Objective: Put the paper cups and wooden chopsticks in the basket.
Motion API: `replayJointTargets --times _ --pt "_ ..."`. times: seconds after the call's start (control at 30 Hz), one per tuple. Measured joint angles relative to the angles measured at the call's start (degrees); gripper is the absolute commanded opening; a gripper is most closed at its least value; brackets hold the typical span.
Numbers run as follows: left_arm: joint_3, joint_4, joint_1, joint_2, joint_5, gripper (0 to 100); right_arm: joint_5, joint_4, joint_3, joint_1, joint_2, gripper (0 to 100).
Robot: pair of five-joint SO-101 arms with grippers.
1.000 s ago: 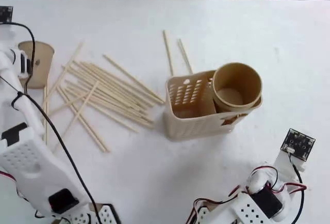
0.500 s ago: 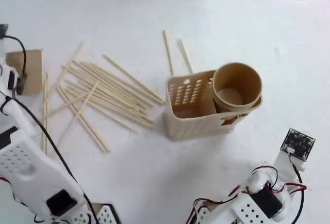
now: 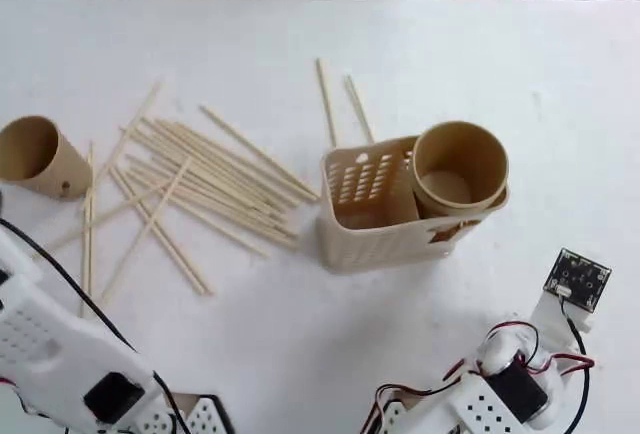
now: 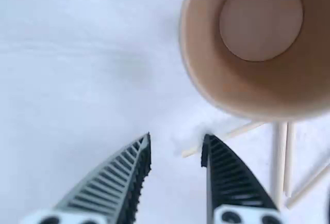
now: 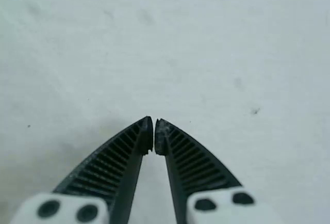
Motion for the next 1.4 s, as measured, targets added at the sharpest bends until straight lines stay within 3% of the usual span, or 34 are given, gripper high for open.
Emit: replayJointTargets --times 0.2,0.33,0.5,0.87,1.1,1.4 --pt "-2.7 0.1 1.6 -11.9 5.7 26 0.0 0.0 0.0 0.0 0.0 2.1" --pt "-2.7 -2.1 6.4 -12.1 11.6 25 0.0 0.0 0.0 0.0 0.0 2.1" --pt "-2.7 -7.1 8.0 -6.3 18.2 24 0.0 0.0 0.0 0.0 0.0 2.1" --pt "-3.0 -12.1 8.1 7.4 18.8 24 0.0 0.0 0.0 0.0 0.0 2.1" --pt "-3.1 -12.1 9.1 12.7 18.8 9 0.0 0.0 0.0 0.0 0.0 2.1" --pt "-3.6 -11.3 12.6 11.6 19.0 2 0.0 0.0 0.0 0.0 0.0 2.1"
